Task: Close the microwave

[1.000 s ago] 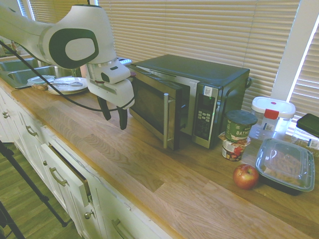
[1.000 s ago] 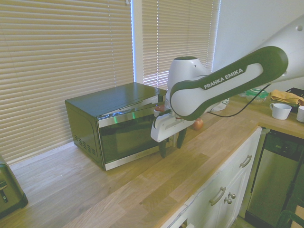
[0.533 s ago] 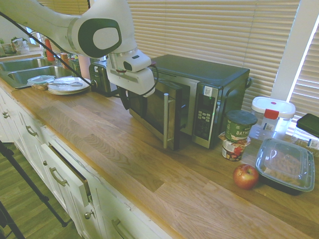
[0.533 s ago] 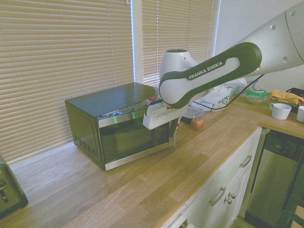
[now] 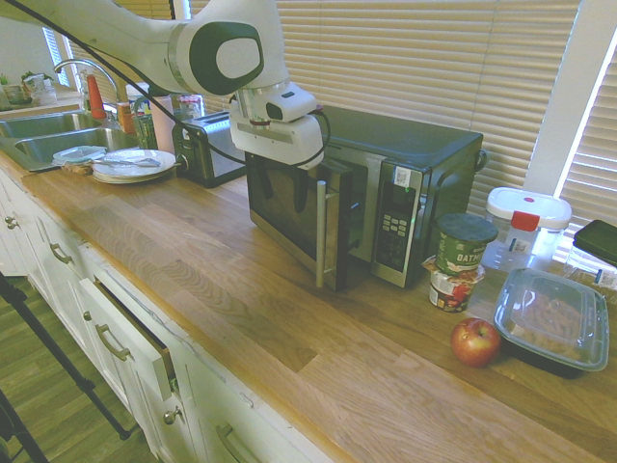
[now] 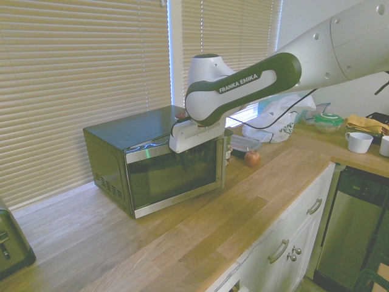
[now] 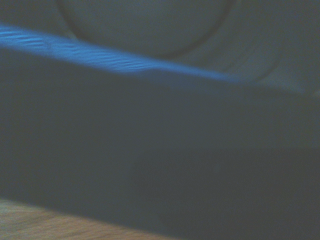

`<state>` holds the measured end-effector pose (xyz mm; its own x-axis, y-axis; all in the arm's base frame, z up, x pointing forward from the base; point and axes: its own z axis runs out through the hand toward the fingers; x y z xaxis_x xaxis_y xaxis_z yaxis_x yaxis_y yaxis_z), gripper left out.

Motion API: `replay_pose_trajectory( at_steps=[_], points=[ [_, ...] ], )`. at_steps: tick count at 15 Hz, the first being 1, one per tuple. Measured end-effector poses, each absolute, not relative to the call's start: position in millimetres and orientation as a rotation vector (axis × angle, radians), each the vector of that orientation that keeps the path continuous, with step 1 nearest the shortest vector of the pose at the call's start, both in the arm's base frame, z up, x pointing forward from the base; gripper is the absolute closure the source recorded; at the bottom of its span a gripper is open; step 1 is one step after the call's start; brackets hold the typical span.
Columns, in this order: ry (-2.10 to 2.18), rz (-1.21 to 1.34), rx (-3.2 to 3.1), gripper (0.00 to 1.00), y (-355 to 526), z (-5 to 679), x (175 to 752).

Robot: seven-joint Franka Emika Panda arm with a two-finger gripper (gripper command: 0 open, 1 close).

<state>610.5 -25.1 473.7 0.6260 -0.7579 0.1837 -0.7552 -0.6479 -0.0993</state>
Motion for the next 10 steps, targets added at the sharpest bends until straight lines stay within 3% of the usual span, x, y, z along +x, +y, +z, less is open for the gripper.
replay_pose_trajectory(
  at_steps=[10],
  points=[
    [1.392,-0.298,-2.825,0.00,-46,480,672]
  ],
)
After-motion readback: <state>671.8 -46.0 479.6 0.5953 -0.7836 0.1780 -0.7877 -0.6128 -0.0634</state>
